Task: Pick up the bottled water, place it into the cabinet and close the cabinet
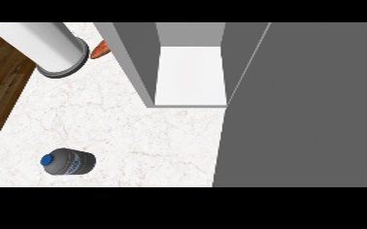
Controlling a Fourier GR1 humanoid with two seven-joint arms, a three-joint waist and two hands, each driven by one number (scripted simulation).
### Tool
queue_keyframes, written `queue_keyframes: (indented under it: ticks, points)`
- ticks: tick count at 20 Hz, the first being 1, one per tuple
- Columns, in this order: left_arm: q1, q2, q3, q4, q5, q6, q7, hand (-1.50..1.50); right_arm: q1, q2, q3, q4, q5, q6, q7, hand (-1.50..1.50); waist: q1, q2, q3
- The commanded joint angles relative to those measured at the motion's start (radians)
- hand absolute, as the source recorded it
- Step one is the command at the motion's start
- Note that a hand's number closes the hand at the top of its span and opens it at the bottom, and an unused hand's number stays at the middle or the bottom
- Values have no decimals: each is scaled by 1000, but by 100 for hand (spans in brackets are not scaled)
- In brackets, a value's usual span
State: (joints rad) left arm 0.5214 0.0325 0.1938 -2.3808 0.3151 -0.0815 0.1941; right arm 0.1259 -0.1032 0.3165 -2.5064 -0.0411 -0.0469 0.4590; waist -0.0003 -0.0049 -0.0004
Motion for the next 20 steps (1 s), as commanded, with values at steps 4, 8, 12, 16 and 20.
queue_keyframes:
  ticks: [4,8,12,16,20]
  points:
    - [-71,5,72,51,31,5,8,-150,-2,-27,22,-217,2,-28,149,-150,-4,2,0]
    - [-80,-1,99,189,2,-41,-86,-150,46,-18,57,-198,27,-33,87,-150,-8,1,0]
    - [-74,1,108,286,-42,-85,-152,-150,24,-20,71,-152,68,-42,53,-150,-5,1,0]
    - [-148,3,107,389,-91,-75,-198,-150,-87,-9,105,-147,117,-86,165,-150,-3,3,-1]
    - [-203,20,130,550,-86,-110,-276,-150,-6,-38,49,-201,24,-60,129,-150,-9,2,0]
